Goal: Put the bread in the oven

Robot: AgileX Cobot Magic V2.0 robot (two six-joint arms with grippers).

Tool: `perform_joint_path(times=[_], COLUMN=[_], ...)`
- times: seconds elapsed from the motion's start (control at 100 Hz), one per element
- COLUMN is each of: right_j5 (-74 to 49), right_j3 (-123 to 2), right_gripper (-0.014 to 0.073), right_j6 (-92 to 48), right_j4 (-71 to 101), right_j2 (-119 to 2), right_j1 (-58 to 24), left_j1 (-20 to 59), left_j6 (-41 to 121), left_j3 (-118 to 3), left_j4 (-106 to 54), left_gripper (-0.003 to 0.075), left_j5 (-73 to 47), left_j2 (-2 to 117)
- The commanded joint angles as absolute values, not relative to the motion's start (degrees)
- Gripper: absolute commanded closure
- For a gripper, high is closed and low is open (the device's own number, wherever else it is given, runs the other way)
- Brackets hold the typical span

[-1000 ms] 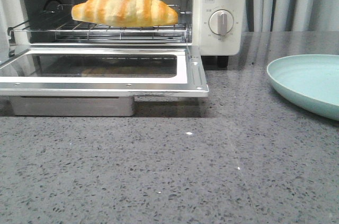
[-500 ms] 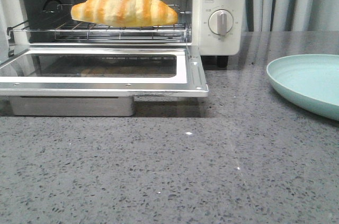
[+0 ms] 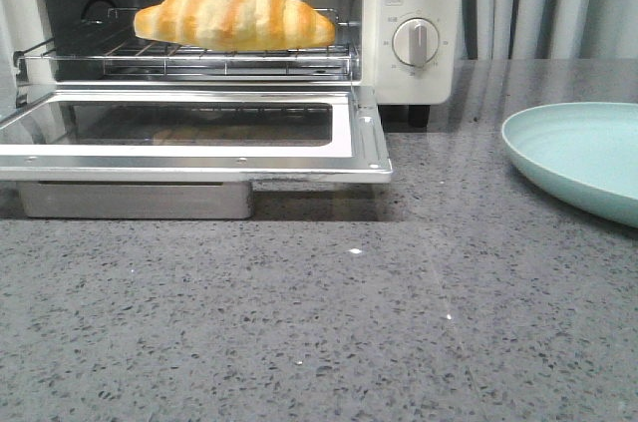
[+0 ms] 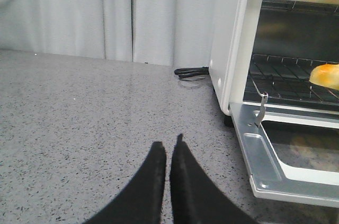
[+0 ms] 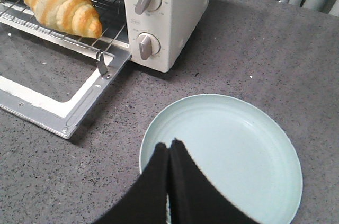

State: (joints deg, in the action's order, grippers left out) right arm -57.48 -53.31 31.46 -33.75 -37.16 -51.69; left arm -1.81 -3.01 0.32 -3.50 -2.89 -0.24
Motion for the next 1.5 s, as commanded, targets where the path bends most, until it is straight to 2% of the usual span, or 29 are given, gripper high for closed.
perform_joint_path(times=[0.0, 0.34, 0.46, 0.62, 0.89, 1.06, 1.49], right_j5=[-54.47, -54.23, -50.90, -33.31, -12.74, 3.87, 9.72], right_j3=[-54.61, -54.61, -54.51, -51.56, -40.44, -28.84, -11.79], right_gripper=[0.0662, 0.0662, 0.0662, 0.0662, 0.0662, 0.0662, 0.0662], right_j6=[31.57, 31.57, 30.11, 15.63, 12.63, 2.52, -3.96], right_j4=[-36.64, -36.28, -34.52, -26.59, -16.06, -5.01, -0.72], right_j2=[-37.21, -37.21, -37.32, -37.43, -35.61, -30.76, -12.47], right_j1=[-51.60, -51.60, -48.76, -39.42, -17.57, -8.14, 3.76], left_j1=[-1.71, -1.71, -1.71, -1.71, -1.71, -1.71, -1.71], left_j6=[-3.38, -3.38, -3.38, -3.38, -3.38, -3.38, -3.38], left_j3=[1.59, 1.59, 1.59, 1.59, 1.59, 1.59, 1.59], left_j4=[-3.55, -3.55, -3.55, -3.55, -3.55, -3.55, -3.55], left_gripper=[0.0740, 0.0740, 0.0740, 0.0740, 0.0740, 0.0740, 0.0740], left_j5=[1.24, 1.24, 1.24, 1.24, 1.24, 1.24, 1.24], left_j2=[-2.05, -2.05, -2.05, -2.05, -2.05, -2.05, -2.05])
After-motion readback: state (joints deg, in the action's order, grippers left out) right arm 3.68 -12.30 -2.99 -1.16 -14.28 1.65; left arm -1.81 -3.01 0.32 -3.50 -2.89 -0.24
